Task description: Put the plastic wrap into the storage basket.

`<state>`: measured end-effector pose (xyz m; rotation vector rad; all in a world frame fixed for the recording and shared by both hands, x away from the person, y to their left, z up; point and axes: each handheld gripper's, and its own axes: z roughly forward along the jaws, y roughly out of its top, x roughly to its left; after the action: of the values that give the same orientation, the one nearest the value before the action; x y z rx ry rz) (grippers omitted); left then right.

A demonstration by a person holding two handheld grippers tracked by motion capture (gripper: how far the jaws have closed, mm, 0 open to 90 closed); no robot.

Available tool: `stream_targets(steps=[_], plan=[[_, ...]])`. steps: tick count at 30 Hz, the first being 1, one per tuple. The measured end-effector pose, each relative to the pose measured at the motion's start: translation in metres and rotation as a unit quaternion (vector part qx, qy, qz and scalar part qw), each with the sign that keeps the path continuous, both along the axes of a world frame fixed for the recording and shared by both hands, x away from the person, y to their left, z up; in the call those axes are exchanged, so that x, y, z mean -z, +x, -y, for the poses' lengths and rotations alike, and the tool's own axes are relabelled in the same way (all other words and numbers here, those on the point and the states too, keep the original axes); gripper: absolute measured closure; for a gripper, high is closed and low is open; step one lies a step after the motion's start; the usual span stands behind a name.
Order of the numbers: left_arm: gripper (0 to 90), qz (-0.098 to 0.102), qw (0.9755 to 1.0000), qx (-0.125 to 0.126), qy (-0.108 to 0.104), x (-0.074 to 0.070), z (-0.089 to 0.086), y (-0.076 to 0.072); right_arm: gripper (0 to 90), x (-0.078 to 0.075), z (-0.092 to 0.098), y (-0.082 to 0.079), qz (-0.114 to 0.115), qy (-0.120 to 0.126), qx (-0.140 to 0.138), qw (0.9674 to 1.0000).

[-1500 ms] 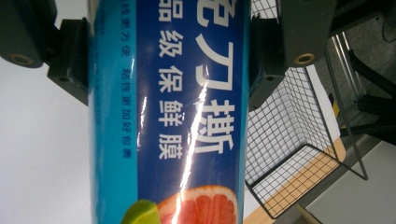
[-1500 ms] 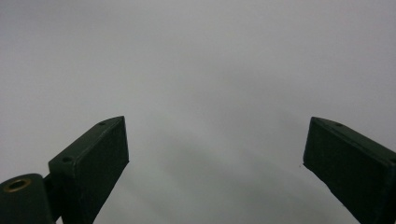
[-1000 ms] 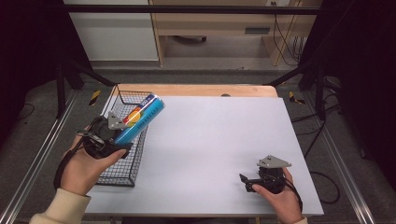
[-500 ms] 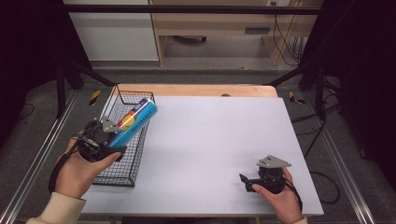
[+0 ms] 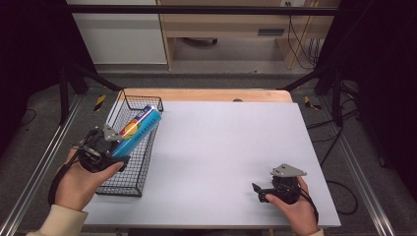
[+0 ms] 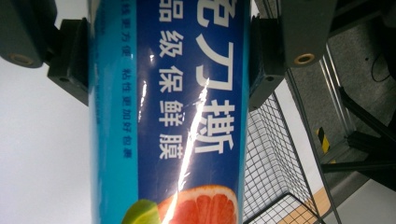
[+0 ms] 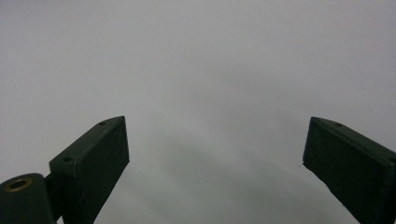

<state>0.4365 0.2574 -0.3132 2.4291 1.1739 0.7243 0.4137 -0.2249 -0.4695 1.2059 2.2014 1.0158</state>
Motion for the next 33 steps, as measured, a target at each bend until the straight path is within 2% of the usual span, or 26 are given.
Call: stream_targets(steps=[9,13,33], plan=[[31.8,0.002,1.0,-0.002,-0.003,0.003,-0.005,0.002,7.4,0.0,0.0,0.0,-0.001,-0.001,0.0,1.0],[31.8,-0.006,0.9999,-0.01,-0.004,0.006,-0.006,0.002,7.4,0.0,0.0,0.0,-0.001,-0.001,0.0,1.0],[31.9,-0.014,0.9996,-0.022,-0.009,0.016,-0.014,0.004,7.4,0.001,-0.001,0.0,-0.003,-0.002,-0.001,1.0]])
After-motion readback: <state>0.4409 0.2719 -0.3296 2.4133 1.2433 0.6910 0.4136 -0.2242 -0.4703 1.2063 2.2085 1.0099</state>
